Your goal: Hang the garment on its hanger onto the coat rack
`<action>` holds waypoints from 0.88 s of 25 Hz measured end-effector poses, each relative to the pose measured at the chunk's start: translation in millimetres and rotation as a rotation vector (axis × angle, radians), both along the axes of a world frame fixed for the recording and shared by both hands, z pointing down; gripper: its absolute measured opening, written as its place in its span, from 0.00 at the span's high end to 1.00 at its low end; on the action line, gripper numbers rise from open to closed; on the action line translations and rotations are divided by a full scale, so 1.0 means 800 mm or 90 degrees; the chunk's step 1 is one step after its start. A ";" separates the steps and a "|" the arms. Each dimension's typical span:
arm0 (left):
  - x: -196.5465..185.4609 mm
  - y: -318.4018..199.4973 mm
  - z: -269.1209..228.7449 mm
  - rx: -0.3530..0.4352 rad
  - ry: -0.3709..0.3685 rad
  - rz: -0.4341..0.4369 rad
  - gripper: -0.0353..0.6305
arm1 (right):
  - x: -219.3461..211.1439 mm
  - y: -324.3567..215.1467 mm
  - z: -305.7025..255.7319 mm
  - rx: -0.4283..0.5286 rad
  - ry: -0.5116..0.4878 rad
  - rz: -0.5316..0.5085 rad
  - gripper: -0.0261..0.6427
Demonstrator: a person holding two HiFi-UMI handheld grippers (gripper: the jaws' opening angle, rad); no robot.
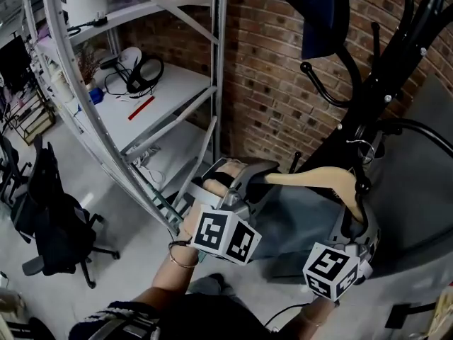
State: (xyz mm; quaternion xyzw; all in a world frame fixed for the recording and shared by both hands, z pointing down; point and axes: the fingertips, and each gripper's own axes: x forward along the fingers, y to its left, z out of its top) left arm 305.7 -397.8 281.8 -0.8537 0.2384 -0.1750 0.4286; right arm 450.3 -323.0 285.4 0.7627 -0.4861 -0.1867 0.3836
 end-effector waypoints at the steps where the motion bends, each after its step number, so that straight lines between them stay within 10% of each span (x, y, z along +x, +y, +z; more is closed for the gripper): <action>1: 0.001 -0.002 0.004 -0.004 -0.003 0.001 0.83 | 0.001 -0.002 0.004 -0.005 -0.002 0.001 0.80; 22: 0.004 -0.008 0.039 -0.051 0.014 0.006 0.83 | 0.006 -0.014 0.031 -0.012 -0.034 -0.007 0.80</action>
